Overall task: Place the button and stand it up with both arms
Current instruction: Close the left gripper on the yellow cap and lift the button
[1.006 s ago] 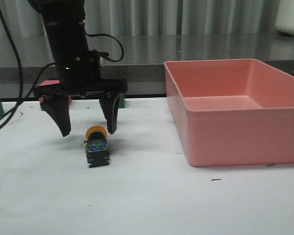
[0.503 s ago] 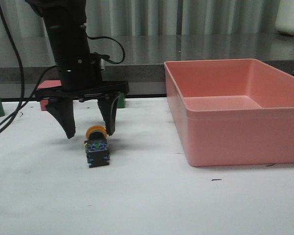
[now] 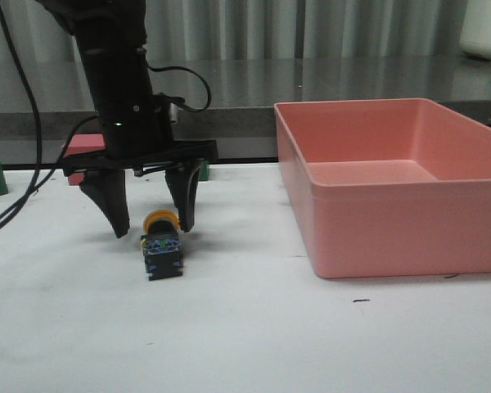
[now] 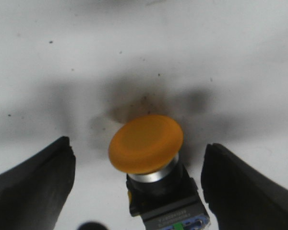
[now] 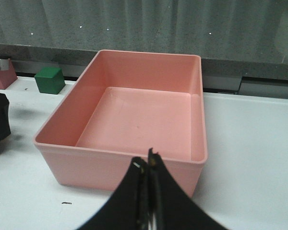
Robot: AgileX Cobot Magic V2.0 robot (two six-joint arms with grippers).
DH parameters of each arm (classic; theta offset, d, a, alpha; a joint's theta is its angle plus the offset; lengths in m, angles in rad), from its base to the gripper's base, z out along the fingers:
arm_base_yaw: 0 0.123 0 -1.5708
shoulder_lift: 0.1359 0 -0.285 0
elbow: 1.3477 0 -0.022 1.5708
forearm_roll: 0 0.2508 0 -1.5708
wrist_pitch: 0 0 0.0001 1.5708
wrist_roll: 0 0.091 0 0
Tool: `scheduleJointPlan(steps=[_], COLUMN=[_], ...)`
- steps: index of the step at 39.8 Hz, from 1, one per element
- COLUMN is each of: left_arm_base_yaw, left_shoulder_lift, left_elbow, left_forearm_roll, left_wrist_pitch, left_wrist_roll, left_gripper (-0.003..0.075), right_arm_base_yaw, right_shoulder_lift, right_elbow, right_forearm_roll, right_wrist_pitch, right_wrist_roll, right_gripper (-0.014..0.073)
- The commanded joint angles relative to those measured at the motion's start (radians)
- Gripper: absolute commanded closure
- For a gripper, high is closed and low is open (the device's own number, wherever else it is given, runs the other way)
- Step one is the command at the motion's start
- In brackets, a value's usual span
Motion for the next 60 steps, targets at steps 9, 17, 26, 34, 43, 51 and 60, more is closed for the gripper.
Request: scheduleJointPlan(steps=[9, 17, 26, 34, 43, 51, 60], left_arm_base_yaw=[-0.044, -0.044, -0.044, -0.044, -0.044, -0.044, -0.044], left_shoulder_lift=[-0.026, -0.026, -0.026, -0.026, -0.042, -0.129, -0.263], left_elbow=[-0.027, -0.027, -0.027, -0.029, -0.076, -0.091, -0.024], left_forearm_roll=[-0.014, 0.004, 0.007, 0.019, 0.029, 0.073, 0.174], left_wrist_pitch=[0.007, 0.032, 0.043, 0.054, 0.058, -0.07, -0.262], left_wrist_roll=[-0.001, -0.001, -0.001, -0.001, -0.001, -0.001, -0.001], left_gripper=[0.0206, 0.0216, 0.0395, 0.0438, 0.0438, 0.0437, 0.0438], right_arm_base_yaw=[-0.006, -0.006, -0.006, -0.006, -0.006, -0.006, -0.006], right_shoulder_lift=[0.006, 0.006, 0.006, 0.006, 0.006, 0.006, 0.006], right_elbow=[-0.027, -0.027, -0.027, -0.027, -0.027, -0.027, -0.027], right_forearm_roll=[-0.018, -0.018, -0.018, -0.018, -0.018, -0.018, -0.018], right_wrist_pitch=[-0.087, -0.087, -0.087, -0.087, -0.087, -0.087, -0.087], right_wrist_roll=[-0.012, -0.012, -0.012, -0.012, -0.012, -0.012, -0.012], right_gripper=[0.0663, 0.0663, 0.0663, 0.0663, 0.0663, 0.0663, 0.0663])
